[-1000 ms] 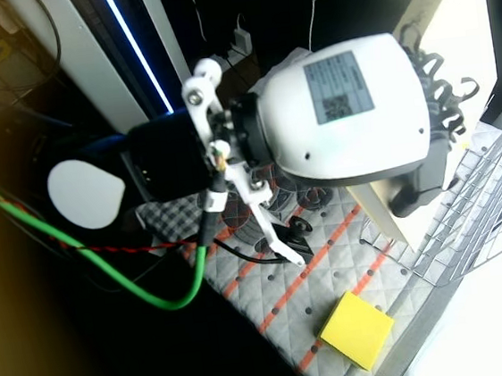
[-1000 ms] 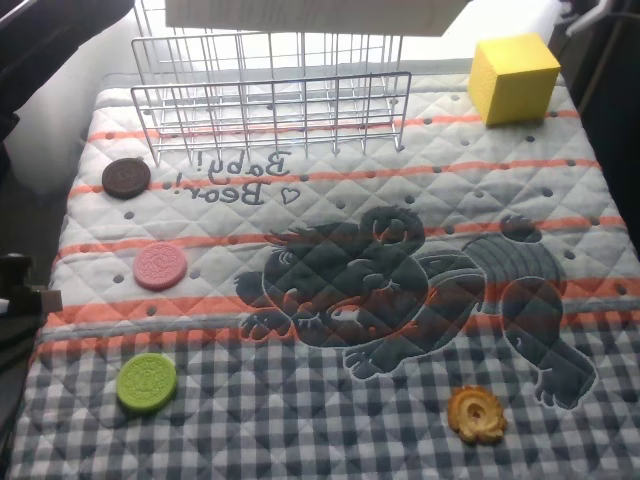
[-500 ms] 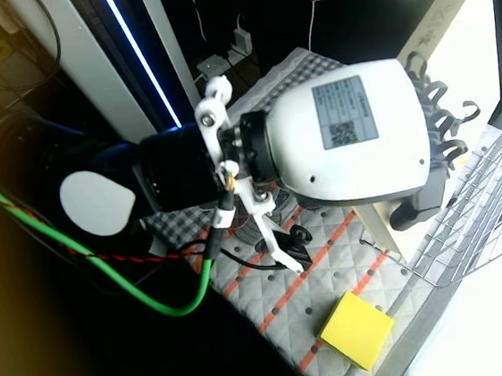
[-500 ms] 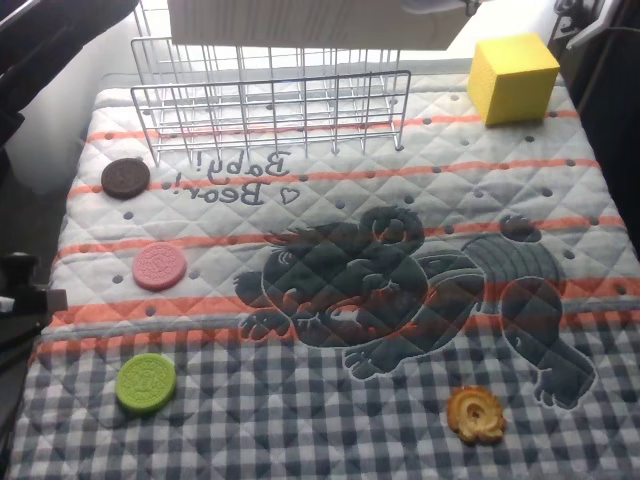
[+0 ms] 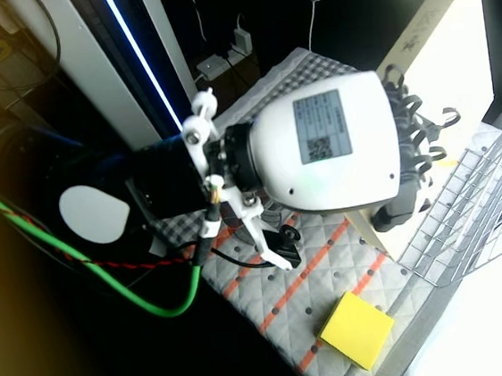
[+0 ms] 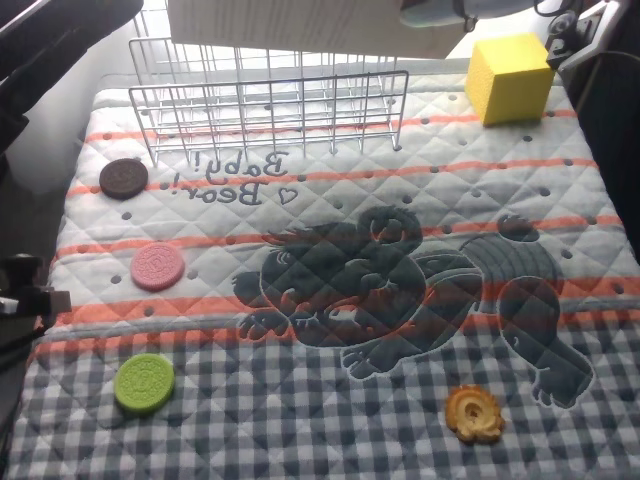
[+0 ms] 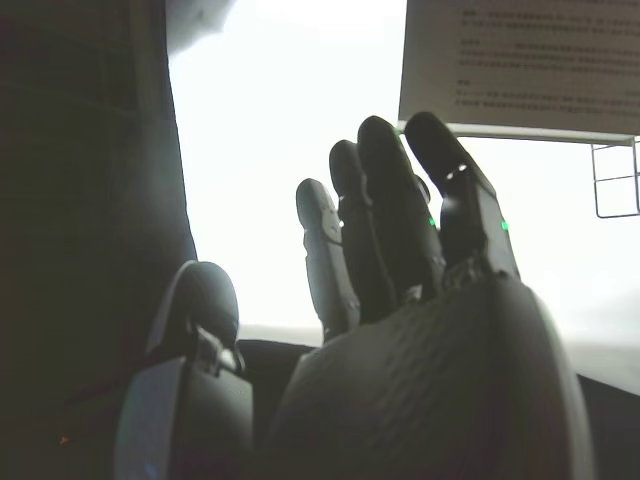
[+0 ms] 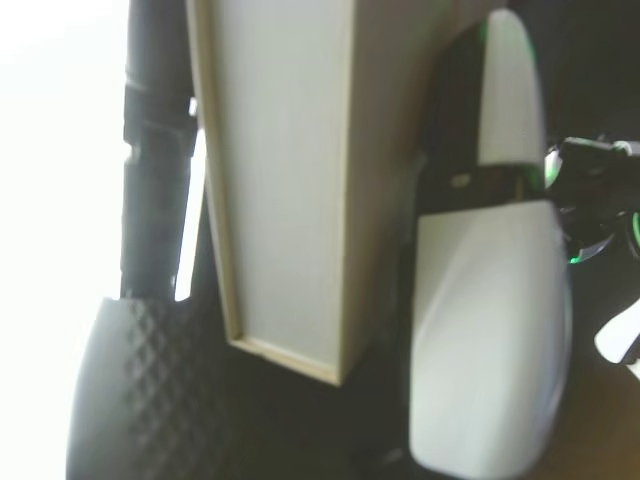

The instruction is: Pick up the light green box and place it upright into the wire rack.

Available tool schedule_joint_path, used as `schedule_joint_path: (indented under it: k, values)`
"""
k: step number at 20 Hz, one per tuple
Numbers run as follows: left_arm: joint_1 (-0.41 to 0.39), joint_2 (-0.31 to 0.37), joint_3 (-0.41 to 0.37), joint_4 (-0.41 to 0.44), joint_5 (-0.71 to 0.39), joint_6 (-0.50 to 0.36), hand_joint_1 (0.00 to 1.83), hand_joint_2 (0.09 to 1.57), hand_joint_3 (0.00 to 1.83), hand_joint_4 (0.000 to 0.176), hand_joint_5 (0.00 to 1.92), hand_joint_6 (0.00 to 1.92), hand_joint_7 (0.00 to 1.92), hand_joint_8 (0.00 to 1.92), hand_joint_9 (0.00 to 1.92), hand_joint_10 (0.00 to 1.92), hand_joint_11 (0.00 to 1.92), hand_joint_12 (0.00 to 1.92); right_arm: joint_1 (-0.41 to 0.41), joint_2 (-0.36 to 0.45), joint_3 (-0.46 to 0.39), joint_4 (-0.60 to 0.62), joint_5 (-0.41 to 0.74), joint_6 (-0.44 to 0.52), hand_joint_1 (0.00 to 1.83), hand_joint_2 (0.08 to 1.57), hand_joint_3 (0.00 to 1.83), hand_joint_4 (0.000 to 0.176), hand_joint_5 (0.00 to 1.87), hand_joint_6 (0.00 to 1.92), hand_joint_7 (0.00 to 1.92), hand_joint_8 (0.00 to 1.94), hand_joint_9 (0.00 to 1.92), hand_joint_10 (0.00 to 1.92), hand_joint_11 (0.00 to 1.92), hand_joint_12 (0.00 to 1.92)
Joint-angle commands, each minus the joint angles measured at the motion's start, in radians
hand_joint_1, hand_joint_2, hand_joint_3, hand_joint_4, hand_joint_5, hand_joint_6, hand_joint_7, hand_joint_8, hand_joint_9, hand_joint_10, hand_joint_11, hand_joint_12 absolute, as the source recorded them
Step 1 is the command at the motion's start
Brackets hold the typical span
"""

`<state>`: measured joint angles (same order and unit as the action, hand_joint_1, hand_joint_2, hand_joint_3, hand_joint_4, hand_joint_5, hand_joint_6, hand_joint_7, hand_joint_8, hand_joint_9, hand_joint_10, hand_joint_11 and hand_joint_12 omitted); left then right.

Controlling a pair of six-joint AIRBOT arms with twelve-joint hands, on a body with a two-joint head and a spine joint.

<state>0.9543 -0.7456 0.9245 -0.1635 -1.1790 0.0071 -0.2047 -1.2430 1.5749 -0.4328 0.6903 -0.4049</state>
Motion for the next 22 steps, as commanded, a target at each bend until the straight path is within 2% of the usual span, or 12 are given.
schedule_joint_path:
  k: [1, 2, 4, 6, 9, 10, 11, 13, 16, 17, 18, 22]
  values:
    - [-0.011, -0.004, 0.004, -0.008, -0.116, -0.007, 0.41, 1.16, 0.00, 0.108, 0.58, 0.00, 0.53, 0.00, 0.52, 0.00, 0.00, 0.98, -0.008, -0.006, 0.007, 0.033, 0.053, 0.010, 1.17, 1.10, 0.00, 0.000, 1.00, 0.93, 1.40, 0.05, 1.62, 0.00, 1.49, 0.45]
    - [-0.011, -0.004, 0.004, -0.008, -0.116, -0.007, 0.42, 1.16, 0.00, 0.108, 0.57, 0.00, 0.54, 0.00, 0.53, 0.00, 0.00, 0.97, -0.015, -0.012, 0.013, 0.042, 0.052, 0.010, 1.16, 1.11, 0.00, 0.000, 0.99, 0.94, 1.40, 0.03, 1.60, 0.00, 1.47, 0.46]
    - [-0.011, -0.003, 0.004, -0.007, -0.116, -0.007, 0.43, 1.16, 0.00, 0.108, 0.56, 0.00, 0.54, 0.00, 0.52, 0.00, 0.00, 0.95, -0.023, -0.019, 0.019, 0.048, 0.048, 0.010, 1.28, 1.05, 0.00, 0.000, 0.98, 0.84, 1.32, 0.51, 1.57, 0.00, 1.44, 0.44]
    - [-0.011, -0.003, 0.005, -0.007, -0.116, -0.007, 0.44, 1.16, 0.00, 0.103, 0.57, 0.00, 0.54, 0.00, 0.53, 0.00, 0.00, 0.98, -0.031, -0.030, 0.029, 0.049, 0.040, 0.010, 1.28, 1.06, 0.00, 0.000, 0.96, 0.92, 1.28, 0.57, 1.53, 0.00, 1.43, 0.41]
    - [-0.011, -0.004, 0.006, -0.007, -0.116, -0.007, 0.42, 1.16, 0.00, 0.105, 0.56, 0.00, 0.53, 0.00, 0.50, 0.00, 0.00, 0.98, -0.032, -0.027, 0.028, 0.049, 0.039, 0.010, 1.28, 1.06, 0.00, 0.000, 0.94, 0.90, 1.30, 0.55, 1.58, 0.01, 1.45, 0.42]
    - [-0.011, -0.005, 0.007, -0.006, -0.116, -0.007, 0.43, 1.16, 0.00, 0.102, 0.56, 0.00, 0.53, 0.00, 0.51, 0.00, 0.00, 0.98, -0.030, -0.025, 0.027, 0.049, 0.040, 0.010, 1.18, 1.11, 0.00, 0.000, 0.98, 0.95, 1.32, 0.27, 1.59, 0.01, 1.46, 0.42]
    - [-0.011, -0.006, 0.007, -0.006, -0.115, -0.007, 0.45, 1.16, 0.00, 0.100, 0.57, 0.00, 0.54, 0.00, 0.51, 0.00, 0.00, 1.00, -0.026, -0.021, 0.025, 0.048, 0.045, 0.010, 1.27, 1.07, 0.00, 0.000, 0.96, 0.87, 1.30, 0.54, 1.60, 0.01, 1.46, 0.43]
    - [-0.011, -0.008, 0.008, -0.006, -0.113, -0.007, 0.44, 1.15, 0.00, 0.110, 0.57, 0.00, 0.55, 0.00, 0.51, 0.00, 0.00, 1.00, -0.007, 0.003, 0.006, 0.044, 0.070, 0.010, 1.16, 1.13, 0.00, 0.000, 0.96, 1.00, 1.38, 0.14, 1.60, 0.00, 1.42, 0.48]
    - [-0.011, -0.009, 0.008, -0.006, -0.112, -0.007, 0.43, 1.16, 0.00, 0.096, 0.58, 0.01, 0.55, 0.00, 0.53, 0.01, 0.00, 0.98, 0.024, 0.038, -0.024, 0.035, 0.112, 0.010, 1.16, 1.12, 0.00, 0.000, 0.97, 0.98, 1.42, 0.02, 1.60, 0.00, 1.34, 0.61]
    - [-0.011, -0.009, 0.008, -0.006, -0.110, -0.007, 0.44, 1.15, 0.00, 0.096, 0.60, 0.01, 0.55, 0.00, 0.54, 0.01, 0.00, 0.99, 0.042, 0.049, -0.033, 0.028, 0.129, 0.010, 1.26, 1.08, 0.00, 0.000, 0.97, 0.84, 1.29, 0.56, 1.61, 0.00, 1.38, 0.59]
    - [-0.011, -0.009, 0.008, -0.006, -0.110, -0.007, 0.45, 1.15, 0.00, 0.090, 0.60, 0.01, 0.56, 0.00, 0.55, 0.01, 0.00, 0.99, 0.045, 0.050, -0.034, 0.027, 0.132, 0.010, 1.28, 1.08, 0.00, 0.000, 0.94, 0.87, 1.23, 0.72, 1.61, 0.00, 1.38, 0.58]
    - [-0.012, -0.009, 0.008, -0.006, -0.108, -0.007, 0.44, 1.14, 0.00, 0.091, 0.63, 0.01, 0.55, 0.00, 0.54, 0.00, 0.00, 0.93, 0.082, 0.064, -0.047, 0.004, 0.154, 0.010, 1.28, 1.07, 0.00, 0.000, 0.94, 0.90, 1.25, 0.68, 1.58, 0.00, 1.30, 0.66]
